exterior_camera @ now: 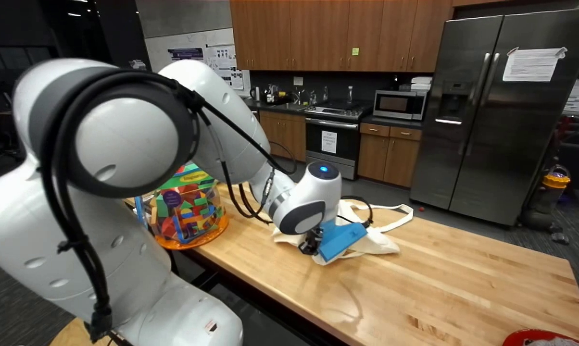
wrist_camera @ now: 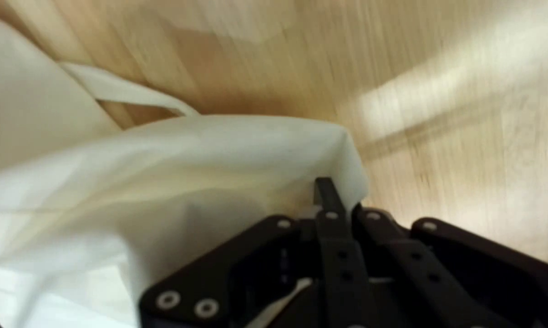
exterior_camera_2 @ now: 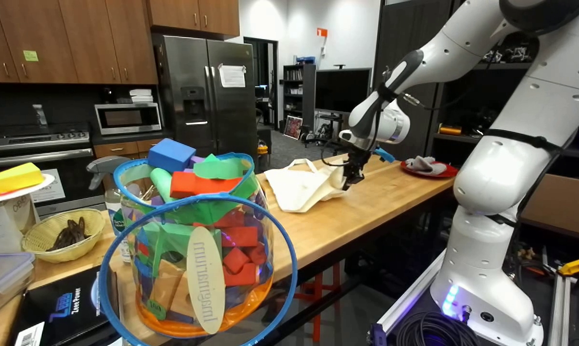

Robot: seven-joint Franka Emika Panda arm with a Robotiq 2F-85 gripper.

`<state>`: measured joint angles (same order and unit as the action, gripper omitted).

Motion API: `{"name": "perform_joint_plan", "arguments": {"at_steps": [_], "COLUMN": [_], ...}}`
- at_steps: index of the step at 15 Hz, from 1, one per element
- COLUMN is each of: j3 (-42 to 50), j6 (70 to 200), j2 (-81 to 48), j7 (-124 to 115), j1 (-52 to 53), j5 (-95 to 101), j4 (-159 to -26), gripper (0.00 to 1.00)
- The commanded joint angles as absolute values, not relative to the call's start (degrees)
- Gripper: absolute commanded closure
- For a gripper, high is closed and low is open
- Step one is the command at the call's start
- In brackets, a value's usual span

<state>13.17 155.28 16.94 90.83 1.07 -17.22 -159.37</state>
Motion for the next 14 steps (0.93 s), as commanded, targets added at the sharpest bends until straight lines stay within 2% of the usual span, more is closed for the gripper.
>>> {"name": "perform_joint_plan", "arguments": {"at_steps": [1, 5, 14], "j3": [7.45, 3.69, 5.86], "j6": [153.99, 151.57, 138.84], "j2": [17.33, 15.92, 17.78], "j7": [87.06, 83.78, 86.07], "j1": [8.38, 12.05, 9.99], "j5": [-16.65, -14.04, -13.01], "j4": [-156.92, -148.89, -128.4], "gripper": [0.99, 0.99, 0.99]}}
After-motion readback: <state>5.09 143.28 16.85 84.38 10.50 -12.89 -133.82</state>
